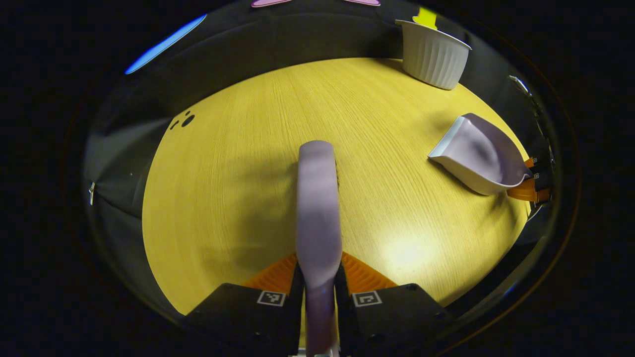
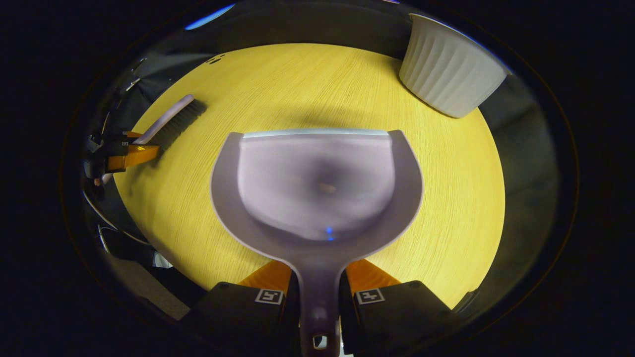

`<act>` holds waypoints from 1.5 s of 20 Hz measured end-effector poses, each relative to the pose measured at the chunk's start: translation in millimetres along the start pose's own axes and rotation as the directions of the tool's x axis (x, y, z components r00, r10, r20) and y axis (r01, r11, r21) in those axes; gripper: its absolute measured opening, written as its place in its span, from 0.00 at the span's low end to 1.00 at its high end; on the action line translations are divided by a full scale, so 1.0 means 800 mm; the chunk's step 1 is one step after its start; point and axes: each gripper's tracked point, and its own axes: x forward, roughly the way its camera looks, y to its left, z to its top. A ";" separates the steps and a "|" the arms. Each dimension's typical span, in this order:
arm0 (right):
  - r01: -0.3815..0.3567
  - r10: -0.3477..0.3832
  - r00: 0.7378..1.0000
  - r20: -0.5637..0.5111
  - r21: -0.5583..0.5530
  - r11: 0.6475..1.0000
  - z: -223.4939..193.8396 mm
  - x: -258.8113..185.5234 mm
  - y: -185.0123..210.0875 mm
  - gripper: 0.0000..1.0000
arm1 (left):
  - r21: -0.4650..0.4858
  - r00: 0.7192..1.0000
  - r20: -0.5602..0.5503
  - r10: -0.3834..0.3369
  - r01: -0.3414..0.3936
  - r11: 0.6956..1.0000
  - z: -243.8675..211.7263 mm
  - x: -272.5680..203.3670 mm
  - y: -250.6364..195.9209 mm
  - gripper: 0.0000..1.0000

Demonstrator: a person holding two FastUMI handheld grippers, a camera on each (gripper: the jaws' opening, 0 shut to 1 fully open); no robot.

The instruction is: Pick up the small broom and dustpan from the desktop, sweep the trash into the dustpan with the broom, and then empty the trash into the garbage bin.

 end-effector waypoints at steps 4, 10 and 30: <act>0.005 -0.005 1.000 0.002 -0.015 1.000 -0.001 -0.006 0.000 0.40 | 0.018 1.000 0.015 0.024 -0.025 1.000 0.002 -0.002 0.006 0.39; -0.010 0.010 0.999 0.048 -0.011 1.000 0.004 -0.053 0.000 0.43 | 0.036 0.997 0.063 0.053 -0.055 0.998 0.007 -0.023 0.009 0.40; 0.026 -0.009 0.639 0.769 -0.009 1.000 0.244 -0.356 0.010 0.39 | -0.057 0.618 0.786 0.026 0.031 0.998 0.250 -0.332 -0.009 0.40</act>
